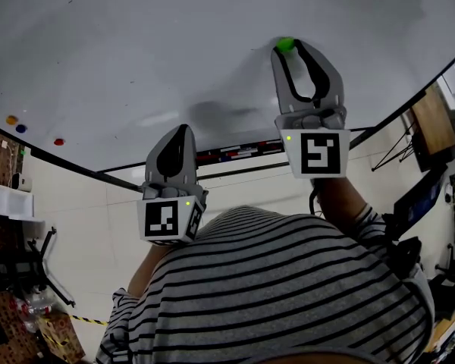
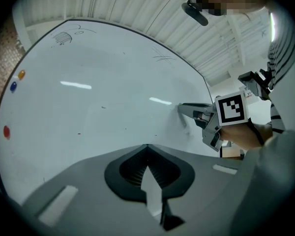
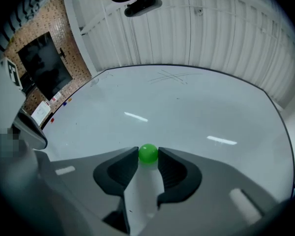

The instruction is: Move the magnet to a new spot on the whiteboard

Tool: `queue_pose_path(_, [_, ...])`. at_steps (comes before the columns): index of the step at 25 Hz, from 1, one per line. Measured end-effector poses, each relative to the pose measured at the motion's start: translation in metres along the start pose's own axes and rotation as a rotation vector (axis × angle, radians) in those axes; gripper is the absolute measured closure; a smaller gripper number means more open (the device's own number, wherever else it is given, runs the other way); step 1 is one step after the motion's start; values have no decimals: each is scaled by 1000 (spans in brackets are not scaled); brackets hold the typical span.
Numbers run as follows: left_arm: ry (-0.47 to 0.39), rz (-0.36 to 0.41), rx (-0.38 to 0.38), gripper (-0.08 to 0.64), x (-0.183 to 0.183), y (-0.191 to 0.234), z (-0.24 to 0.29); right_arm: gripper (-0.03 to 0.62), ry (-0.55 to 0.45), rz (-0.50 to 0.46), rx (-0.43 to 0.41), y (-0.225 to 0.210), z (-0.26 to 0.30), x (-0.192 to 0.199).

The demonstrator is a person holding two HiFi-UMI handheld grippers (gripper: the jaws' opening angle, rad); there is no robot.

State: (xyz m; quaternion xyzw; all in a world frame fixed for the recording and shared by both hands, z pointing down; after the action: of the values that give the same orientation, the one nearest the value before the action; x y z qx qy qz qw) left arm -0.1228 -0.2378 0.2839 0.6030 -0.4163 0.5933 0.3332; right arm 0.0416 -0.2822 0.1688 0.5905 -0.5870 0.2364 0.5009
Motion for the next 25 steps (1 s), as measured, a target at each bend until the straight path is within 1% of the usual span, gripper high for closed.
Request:
queue_pose_path(5, [5, -9, 4, 545, 2, 2, -1, 479, -10, -23, 23, 0, 0, -1])
queue_pose_path(8, [11, -14, 10, 545, 4, -3, -1, 480, -20, 28, 12, -1, -5, -5])
queue_pose_path(11, [21, -12, 9, 545, 7, -12, -2, 480, -20, 107, -8, 0, -23, -8])
queue_pose_path(12, [17, -10, 7, 545, 5, -17, -3, 484, -13, 141, -16, -1, -33, -8])
queue_pose_path(14, [-3, -3, 2, 545, -1, -31, -8, 543, 7, 197, -35, -4, -58, -6])
queue_pose_path(16, [-31, 8, -22, 545, -12, -48, -17, 591, 43, 223, -57, -8, -89, 0])
queue_pose_path(19, [-50, 19, -71, 545, -25, -77, -40, 592, 90, 280, -93, -11, -135, 0])
queue_pose_path(22, [-33, 27, -100, 545, -24, -109, -65, 592, 136, 334, -119, -14, -178, 0])
queue_pose_path(25, [-11, 21, -127, 545, -23, -138, -86, 592, 184, 365, -133, -16, -216, 3])
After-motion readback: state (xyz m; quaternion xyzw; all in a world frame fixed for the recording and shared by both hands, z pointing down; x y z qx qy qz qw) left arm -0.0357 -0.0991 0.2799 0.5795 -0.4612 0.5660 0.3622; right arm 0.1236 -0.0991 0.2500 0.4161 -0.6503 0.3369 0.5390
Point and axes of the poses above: the fingertips, and each gripper's own axes: z forward along the fingers, y to its left, x out of its underside, the point moved 1 cm from there along -z, backward along the fingers, and after that the axes turned 6 degrees about z, right-handed, at the moved point
